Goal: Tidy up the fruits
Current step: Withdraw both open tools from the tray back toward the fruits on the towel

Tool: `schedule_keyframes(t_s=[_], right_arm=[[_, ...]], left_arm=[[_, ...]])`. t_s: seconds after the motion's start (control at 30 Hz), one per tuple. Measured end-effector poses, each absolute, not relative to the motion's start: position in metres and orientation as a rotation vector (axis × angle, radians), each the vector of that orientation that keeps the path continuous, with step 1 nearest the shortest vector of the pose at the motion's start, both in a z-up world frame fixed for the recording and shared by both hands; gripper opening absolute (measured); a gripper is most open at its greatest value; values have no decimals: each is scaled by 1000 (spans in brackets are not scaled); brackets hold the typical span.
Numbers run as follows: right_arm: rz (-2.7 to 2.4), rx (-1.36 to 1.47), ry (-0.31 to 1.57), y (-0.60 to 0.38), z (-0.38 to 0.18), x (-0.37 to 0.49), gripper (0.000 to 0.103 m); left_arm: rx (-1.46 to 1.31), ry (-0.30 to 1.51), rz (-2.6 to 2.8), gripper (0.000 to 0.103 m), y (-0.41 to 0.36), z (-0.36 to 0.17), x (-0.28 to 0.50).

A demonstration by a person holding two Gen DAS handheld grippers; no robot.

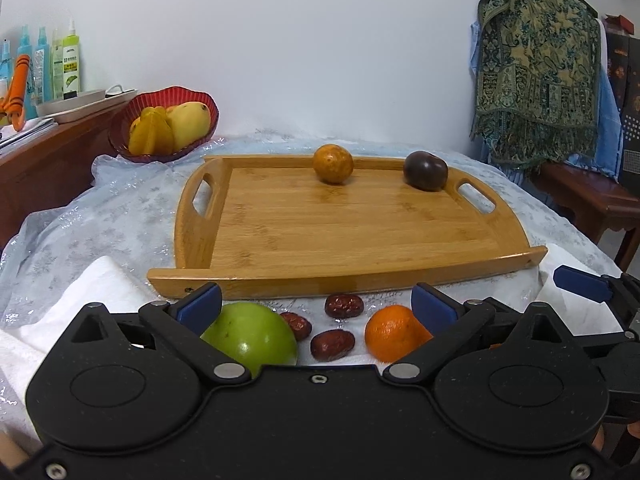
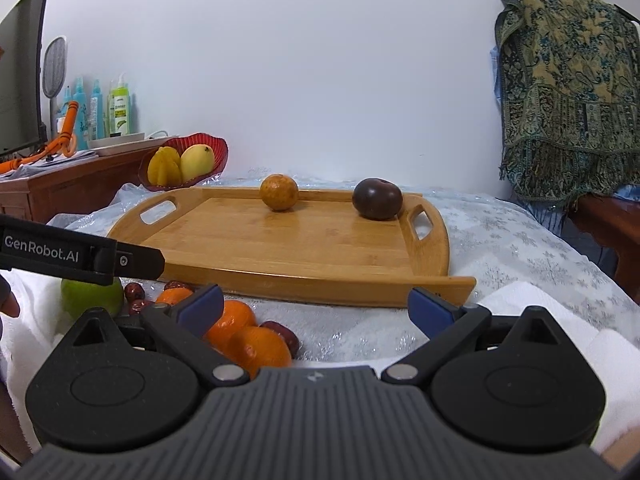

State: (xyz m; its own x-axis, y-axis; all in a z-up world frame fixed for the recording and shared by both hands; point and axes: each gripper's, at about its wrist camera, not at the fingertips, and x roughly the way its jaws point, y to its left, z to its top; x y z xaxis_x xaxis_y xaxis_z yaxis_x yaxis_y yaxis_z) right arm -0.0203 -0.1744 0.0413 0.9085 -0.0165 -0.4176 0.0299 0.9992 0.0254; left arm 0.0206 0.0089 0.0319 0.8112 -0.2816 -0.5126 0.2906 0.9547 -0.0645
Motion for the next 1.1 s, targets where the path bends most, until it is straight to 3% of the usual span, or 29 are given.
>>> schedule_keyframes(t_s=[0.63,1.03,1.1], right_arm=[[43,11,446,-154,33,-35,99],[64,-21,467,-140,27,-38,74],[47,-22,455,-139,28,-39,63]], left_arm=[[24,550,-259,101,30,19,10],[16,559,-254,100,40,13,9],[13,558,-251,99,41,12,9]])
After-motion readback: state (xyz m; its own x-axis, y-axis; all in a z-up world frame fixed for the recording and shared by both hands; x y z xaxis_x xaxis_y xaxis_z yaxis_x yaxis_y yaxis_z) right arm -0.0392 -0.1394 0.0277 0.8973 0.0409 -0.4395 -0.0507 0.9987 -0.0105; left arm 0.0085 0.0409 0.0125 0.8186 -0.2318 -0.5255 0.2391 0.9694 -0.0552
